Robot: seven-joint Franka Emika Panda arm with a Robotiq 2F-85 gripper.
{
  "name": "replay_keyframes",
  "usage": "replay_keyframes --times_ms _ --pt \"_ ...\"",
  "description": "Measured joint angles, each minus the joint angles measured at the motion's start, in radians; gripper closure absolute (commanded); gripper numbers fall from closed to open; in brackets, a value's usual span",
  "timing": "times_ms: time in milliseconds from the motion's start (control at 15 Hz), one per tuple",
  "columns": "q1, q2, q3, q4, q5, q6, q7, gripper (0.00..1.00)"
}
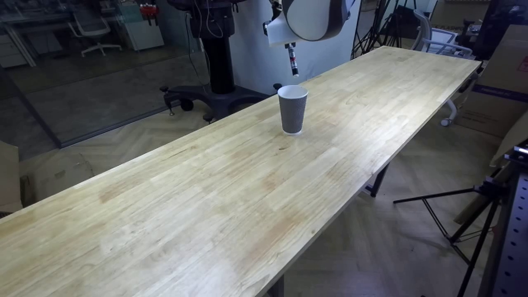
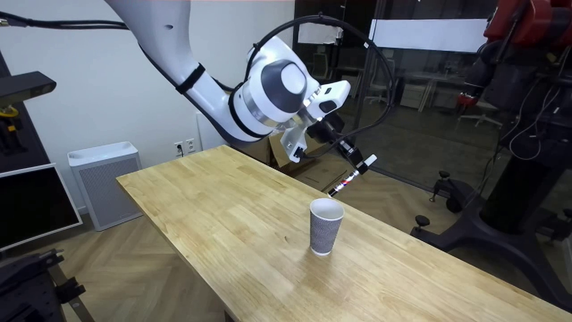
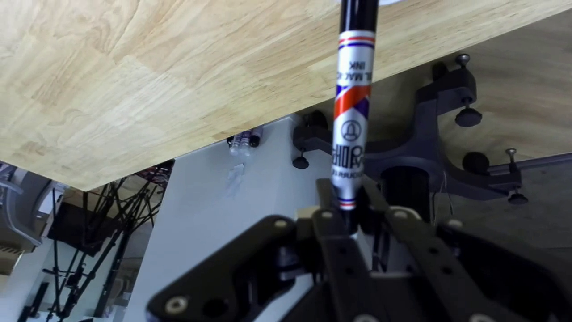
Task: Put the marker in the cup
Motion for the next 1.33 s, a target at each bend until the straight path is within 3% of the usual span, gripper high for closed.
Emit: replay_keyframes --times_ms 467,533,667,1133,1333 --pt "0.067 0.038 -0.044 -0.097 0.184 0.078 -0.028 0.96" --pt "0.07 0.043 -0.045 -0.103 0.206 0.08 -0.037 0.57" --pt "0.072 0.048 -0.044 -0.109 0.243 0.08 -0.061 0.53" --pt "0.07 0.058 -0.03 -0.11 0.315 0.078 -0.145 0.04" --pt "0.068 0.059 -0.021 -0.11 0.332 0.078 -0.169 0.0"
